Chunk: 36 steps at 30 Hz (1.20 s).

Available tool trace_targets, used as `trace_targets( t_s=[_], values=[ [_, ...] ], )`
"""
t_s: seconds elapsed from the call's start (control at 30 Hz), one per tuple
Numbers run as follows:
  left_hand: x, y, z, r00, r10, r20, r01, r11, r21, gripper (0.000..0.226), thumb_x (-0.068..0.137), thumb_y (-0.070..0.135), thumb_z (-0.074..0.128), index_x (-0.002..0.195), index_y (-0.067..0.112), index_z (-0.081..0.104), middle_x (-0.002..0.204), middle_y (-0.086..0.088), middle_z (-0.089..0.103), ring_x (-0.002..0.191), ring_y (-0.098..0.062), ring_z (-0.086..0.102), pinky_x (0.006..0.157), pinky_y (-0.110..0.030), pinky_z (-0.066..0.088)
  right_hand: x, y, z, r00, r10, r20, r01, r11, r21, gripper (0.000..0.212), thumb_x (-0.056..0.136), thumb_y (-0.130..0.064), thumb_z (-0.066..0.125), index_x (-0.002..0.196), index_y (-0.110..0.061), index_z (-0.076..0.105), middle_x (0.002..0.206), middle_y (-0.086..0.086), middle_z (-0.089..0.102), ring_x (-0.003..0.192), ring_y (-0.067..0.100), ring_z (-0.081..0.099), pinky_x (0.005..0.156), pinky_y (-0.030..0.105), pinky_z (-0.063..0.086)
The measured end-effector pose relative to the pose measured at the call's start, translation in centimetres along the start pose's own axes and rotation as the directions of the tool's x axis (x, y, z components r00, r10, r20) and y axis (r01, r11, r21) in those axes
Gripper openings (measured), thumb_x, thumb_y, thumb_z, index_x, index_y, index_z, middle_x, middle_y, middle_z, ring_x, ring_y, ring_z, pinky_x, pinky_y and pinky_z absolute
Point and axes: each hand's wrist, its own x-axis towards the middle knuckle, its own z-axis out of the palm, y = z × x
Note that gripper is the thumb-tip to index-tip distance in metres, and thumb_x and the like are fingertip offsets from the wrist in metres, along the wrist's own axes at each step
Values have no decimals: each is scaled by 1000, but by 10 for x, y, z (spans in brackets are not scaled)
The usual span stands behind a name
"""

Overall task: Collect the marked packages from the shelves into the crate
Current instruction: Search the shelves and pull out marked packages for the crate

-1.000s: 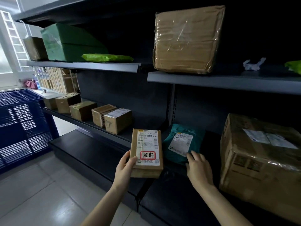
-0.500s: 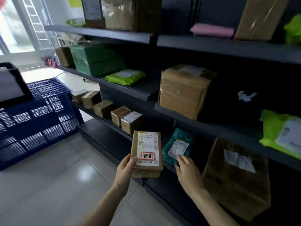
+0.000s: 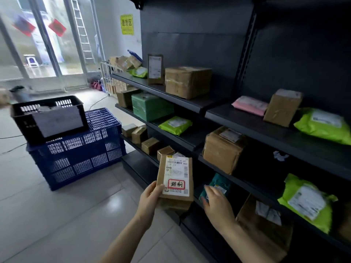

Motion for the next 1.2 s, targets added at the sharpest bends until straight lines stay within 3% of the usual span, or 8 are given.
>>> trace_targets(
  t_s=[0.2,0.4,0.57,0.67,0.77,1.2],
  values=[
    [3,34,-55,1000,7,-16,-8,1000,-17,20,91,26,56,110,23,62,108,-10,70,106,-28,63,98,-45,48,18,-63,4,999,15,-47,-14,1000,26,48,97,-30,44,141,-11,36,144,1,42,133,15,35,107,23,29],
    [40,52,-149,999,-35,-21,35,999,-22,9,90,24,59,95,29,63,90,1,74,95,-19,66,79,-30,51,47,-140,51,990,126,-67,-123,991,59,51,97,-35,42,143,-14,33,146,0,40,135,13,33,106,22,30],
    [86,72,-230,995,-75,63,73,997,38,9,91,26,57,99,27,61,105,-7,70,103,-24,63,94,-39,49,77,-196,85,970,228,-80,-225,973,50,52,97,-37,43,143,-15,33,146,-1,40,135,14,34,106,23,30],
    [110,78,-264,992,-99,80,97,995,37,21,92,26,56,112,23,57,112,-10,66,107,-26,61,101,-47,46,90,-220,98,960,271,-64,-269,962,34,53,96,-39,43,143,-16,32,146,-1,39,135,13,34,107,24,30],
    [131,84,-288,988,-118,99,115,993,39,29,91,27,56,120,22,52,113,-10,66,107,-26,61,100,-46,47,109,-233,108,956,287,-61,-288,958,-3,55,96,-41,43,143,-16,32,146,-1,39,135,14,35,107,24,30],
    [280,76,-335,956,-241,166,215,963,161,33,91,30,58,121,22,50,110,-8,66,102,-25,63,97,-45,49,225,-226,178,920,390,-19,-389,911,-138,58,93,-45,46,141,-15,33,141,-1,44,130,14,40,104,23,36]
  ],
)
